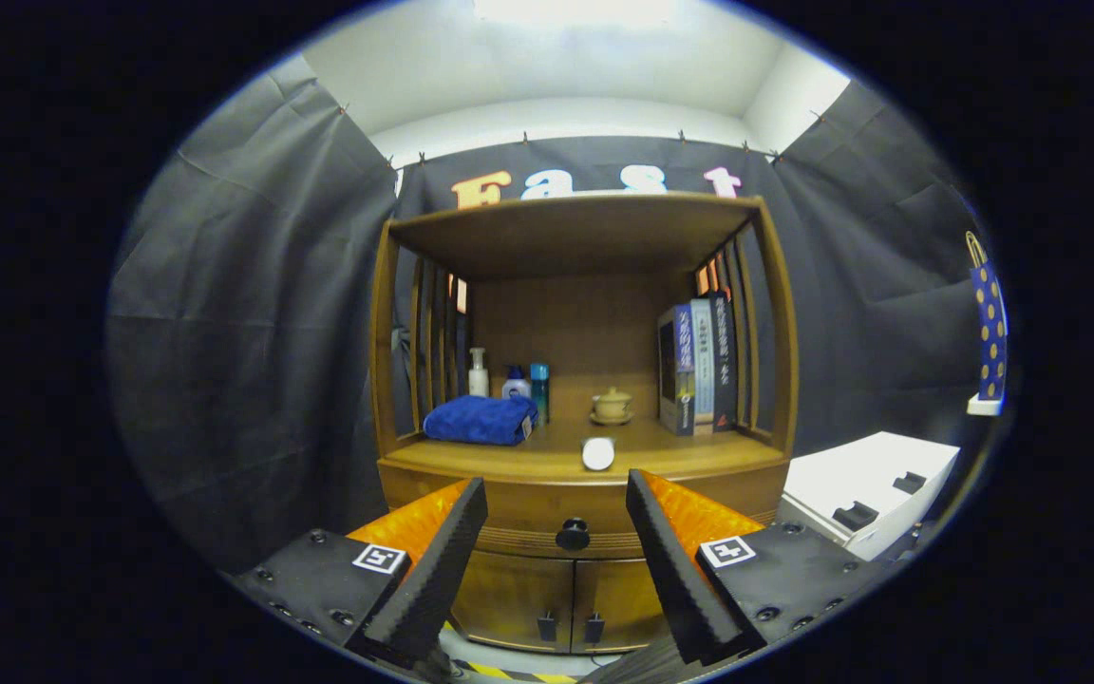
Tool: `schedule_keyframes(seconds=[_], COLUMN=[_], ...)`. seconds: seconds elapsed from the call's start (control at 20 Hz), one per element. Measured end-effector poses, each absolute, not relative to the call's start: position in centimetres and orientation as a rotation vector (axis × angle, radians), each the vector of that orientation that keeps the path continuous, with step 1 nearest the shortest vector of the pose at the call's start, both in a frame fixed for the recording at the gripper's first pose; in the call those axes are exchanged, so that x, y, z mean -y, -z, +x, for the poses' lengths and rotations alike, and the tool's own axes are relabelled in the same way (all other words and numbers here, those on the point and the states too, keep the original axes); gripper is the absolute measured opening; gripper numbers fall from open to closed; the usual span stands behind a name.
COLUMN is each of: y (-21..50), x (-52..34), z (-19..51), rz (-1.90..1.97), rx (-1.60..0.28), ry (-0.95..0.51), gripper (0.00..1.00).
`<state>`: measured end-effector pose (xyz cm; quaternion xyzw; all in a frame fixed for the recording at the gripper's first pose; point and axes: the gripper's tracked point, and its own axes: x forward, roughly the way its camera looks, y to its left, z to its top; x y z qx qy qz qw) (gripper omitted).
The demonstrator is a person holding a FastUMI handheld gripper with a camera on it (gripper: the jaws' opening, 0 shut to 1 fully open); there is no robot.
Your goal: Pull open the drawer, take out the items inside it, and place them on the countertop above the cabinet.
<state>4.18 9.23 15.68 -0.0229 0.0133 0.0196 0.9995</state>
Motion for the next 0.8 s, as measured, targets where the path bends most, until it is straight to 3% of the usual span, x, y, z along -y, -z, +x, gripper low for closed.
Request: schedule_keyframes(seconds=[0.3, 0.8], y=[-17.0, -15.3], x=[-9.8, -10.8], z=[0.8, 0.9], rz=[-0.034, -0.057], rx=[-0.008, -0.002], ry=[-0.051, -0.058], gripper=[0.97, 0.97])
